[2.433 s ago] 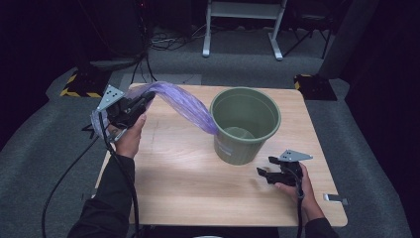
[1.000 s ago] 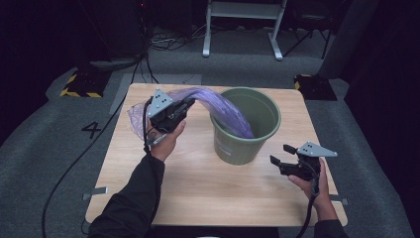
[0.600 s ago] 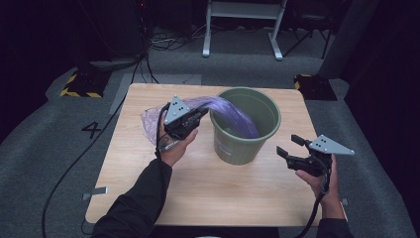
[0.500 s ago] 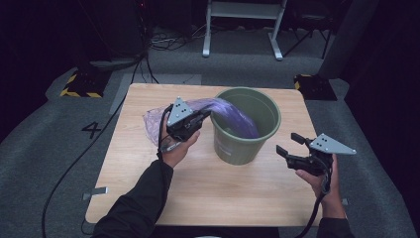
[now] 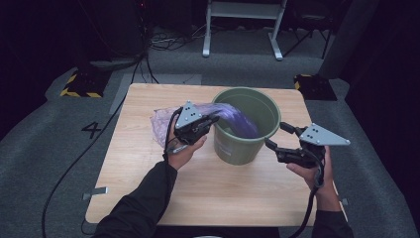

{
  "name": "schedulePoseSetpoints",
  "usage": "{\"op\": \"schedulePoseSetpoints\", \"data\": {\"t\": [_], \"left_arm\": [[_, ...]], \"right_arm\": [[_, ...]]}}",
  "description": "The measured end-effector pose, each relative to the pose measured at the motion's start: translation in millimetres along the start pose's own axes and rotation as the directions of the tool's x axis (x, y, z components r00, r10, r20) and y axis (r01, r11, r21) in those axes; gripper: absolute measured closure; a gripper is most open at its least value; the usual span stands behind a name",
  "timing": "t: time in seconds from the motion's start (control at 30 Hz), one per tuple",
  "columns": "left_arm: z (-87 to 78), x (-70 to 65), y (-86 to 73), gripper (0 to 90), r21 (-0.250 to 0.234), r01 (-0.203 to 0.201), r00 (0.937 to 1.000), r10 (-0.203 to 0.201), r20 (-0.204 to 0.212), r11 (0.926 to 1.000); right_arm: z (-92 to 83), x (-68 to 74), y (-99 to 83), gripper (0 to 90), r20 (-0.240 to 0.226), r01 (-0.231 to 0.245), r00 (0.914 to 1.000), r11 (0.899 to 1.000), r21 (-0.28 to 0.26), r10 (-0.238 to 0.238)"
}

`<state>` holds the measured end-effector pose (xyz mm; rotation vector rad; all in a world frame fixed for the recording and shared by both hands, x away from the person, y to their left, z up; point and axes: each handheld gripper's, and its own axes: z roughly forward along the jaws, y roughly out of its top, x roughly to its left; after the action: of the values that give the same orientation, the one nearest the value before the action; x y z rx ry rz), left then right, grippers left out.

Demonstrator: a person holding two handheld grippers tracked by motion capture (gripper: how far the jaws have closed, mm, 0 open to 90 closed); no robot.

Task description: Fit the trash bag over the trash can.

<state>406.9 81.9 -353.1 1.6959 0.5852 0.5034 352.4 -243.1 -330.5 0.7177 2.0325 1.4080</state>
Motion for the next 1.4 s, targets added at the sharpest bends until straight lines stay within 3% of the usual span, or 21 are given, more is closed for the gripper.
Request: {"op": "schedulePoseSetpoints", "data": {"t": [0.33,0.67,0.9,1.03,1.17,1.4], "left_arm": [[4.0,-7.3,-4.8,89.0,0.023,-0.019,0.9994,0.018,0.031,0.9996],[6.3,-15.5,-6.0,89.1,0.032,-0.041,0.9976,0.039,0.056,0.9986],[8.4,-17.7,-6.5,88.8,0.047,-0.047,0.9967,0.043,0.068,0.9978],[8.2,-16.7,-7.0,88.5,0.051,-0.038,0.9963,0.034,0.078,0.998],[5.5,-18.5,-8.1,82.3,0.051,-0.019,0.9964,0.014,0.084,0.9985],[-11.3,-27.6,-7.6,65.5,0.071,-0.026,0.996,0.019,0.088,0.9972]], "right_arm": [[43.0,18.4,22.1,31.7,-0.049,0.072,0.9964,0.995,0.069,-0.068],[63.5,29.5,23.9,37.2,-0.079,0.099,0.9926,0.99,0.097,-0.092],[70.6,32.0,23.7,69.4,-0.053,0.143,0.9891,0.983,0.119,-0.137],[73.1,32.8,22.3,82.8,-0.039,0.161,0.9867,0.98,0.118,-0.158],[73.9,32.1,20.9,87.6,-0.007,0.155,0.9878,0.981,0.119,-0.156],[71.2,28.9,17.1,88.9,0.013,0.147,0.9885,0.98,0.135,-0.15]]}}
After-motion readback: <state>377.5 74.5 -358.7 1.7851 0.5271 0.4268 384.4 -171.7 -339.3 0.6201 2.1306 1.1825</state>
